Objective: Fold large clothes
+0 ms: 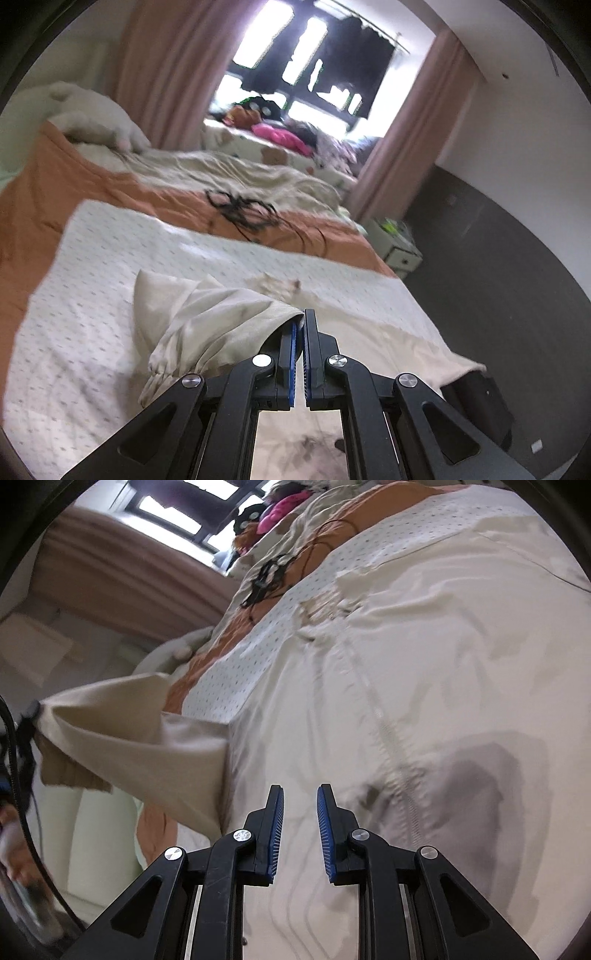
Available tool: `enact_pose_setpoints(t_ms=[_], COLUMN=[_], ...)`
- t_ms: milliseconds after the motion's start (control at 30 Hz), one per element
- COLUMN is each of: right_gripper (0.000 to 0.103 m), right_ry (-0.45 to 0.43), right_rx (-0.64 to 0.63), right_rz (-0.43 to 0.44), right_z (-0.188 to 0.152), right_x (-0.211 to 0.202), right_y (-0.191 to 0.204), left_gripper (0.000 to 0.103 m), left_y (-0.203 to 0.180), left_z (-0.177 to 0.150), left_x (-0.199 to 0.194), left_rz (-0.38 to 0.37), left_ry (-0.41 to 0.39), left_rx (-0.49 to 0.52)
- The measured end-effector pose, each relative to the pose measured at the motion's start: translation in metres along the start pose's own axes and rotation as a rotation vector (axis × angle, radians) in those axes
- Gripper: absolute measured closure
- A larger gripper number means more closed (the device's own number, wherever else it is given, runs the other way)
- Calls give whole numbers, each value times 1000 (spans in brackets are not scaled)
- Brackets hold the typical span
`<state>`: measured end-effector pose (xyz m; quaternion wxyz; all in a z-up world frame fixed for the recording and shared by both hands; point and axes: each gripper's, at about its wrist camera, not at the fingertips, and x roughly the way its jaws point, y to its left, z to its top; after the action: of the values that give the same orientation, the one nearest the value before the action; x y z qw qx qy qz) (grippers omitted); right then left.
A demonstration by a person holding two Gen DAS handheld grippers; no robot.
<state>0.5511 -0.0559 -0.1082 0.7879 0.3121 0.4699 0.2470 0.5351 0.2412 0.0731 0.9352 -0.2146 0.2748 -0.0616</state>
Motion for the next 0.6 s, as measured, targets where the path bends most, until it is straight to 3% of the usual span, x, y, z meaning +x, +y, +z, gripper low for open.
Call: enact_pose_setpoints(t_ms=[233,300,367,433,600], right_gripper=[83,72,56,51,51], right_ry=[-39,-38,-42,-49,-50], right_rx=[61,77,92,100,85], right_rz=[-24,-39,-54,-59,-66], right_z=[12,13,14,15,16], right_x=[-14,-16,-18,-21,-20], right_y=[-20,-25,-29,-32,-29], left_gripper=[99,84,36,10,7], left_y=[-18,-19,-14,-7,22], left_z=[-41,-57,-73,-83,-106], left_x=[65,87,98,98,79], left_rz=[-54,-59,-101,-128,-131], left_ry=[166,258,304,298,287], left_rx=[26,29,-15,-56,-165])
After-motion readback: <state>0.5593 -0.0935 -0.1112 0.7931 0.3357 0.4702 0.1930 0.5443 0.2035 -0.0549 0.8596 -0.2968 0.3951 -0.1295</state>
